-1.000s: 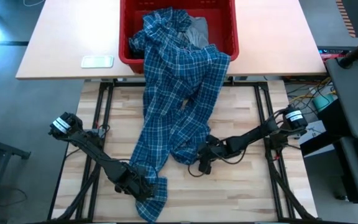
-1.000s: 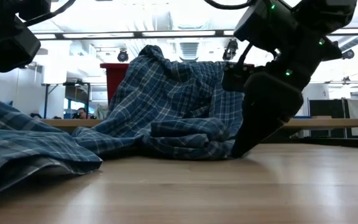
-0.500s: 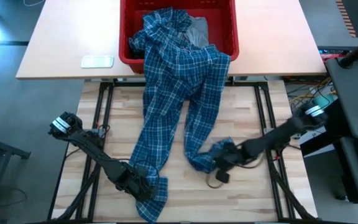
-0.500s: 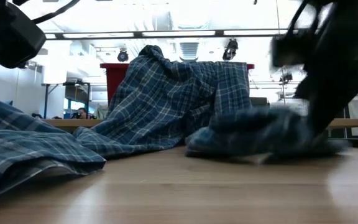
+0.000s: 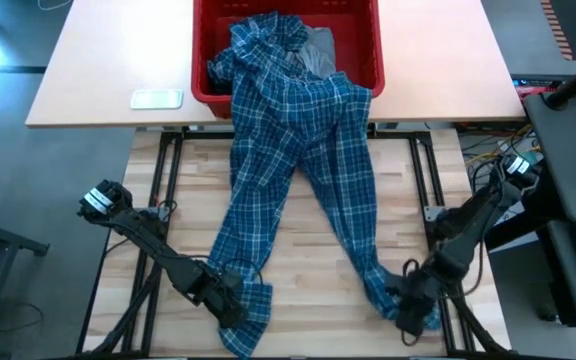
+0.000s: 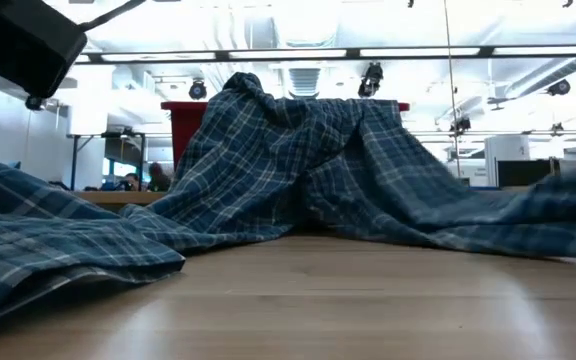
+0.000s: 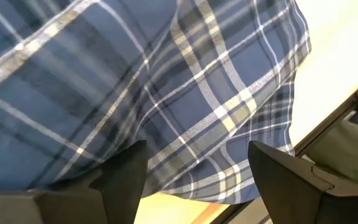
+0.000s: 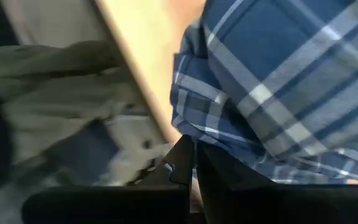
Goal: Fold Laundry from Bin
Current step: Fold the blue patterned pants
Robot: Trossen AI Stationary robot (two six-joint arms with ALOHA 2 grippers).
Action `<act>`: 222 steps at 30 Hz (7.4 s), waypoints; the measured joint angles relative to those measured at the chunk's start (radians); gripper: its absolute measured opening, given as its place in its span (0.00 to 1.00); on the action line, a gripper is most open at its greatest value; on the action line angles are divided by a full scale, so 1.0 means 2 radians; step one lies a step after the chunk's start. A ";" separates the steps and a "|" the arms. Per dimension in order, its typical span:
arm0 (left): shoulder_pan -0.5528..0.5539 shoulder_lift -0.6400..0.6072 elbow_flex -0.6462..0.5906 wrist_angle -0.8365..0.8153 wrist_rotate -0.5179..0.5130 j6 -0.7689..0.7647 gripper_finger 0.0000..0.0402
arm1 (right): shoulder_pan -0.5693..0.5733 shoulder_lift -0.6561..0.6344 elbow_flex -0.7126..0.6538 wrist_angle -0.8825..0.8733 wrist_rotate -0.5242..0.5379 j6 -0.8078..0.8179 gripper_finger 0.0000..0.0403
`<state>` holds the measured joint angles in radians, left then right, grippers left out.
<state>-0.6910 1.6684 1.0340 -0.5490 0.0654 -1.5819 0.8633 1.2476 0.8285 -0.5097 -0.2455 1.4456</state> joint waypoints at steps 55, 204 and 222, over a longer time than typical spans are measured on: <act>-0.052 -0.001 -0.001 0.023 -0.107 0.080 0.65 | -0.060 -0.013 0.051 -0.354 -0.033 0.158 0.27; -0.069 -0.001 -0.002 0.016 -0.106 0.128 0.65 | -0.058 0.192 0.141 -0.068 0.238 -0.005 0.22; -0.069 0.000 -0.002 0.016 -0.079 0.133 0.65 | -0.027 0.366 0.355 -0.243 0.177 -0.018 0.26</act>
<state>-0.8280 1.6676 1.0306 -0.5178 -0.0922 -1.3151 0.8084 1.9792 1.5377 -0.9959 0.1087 1.4090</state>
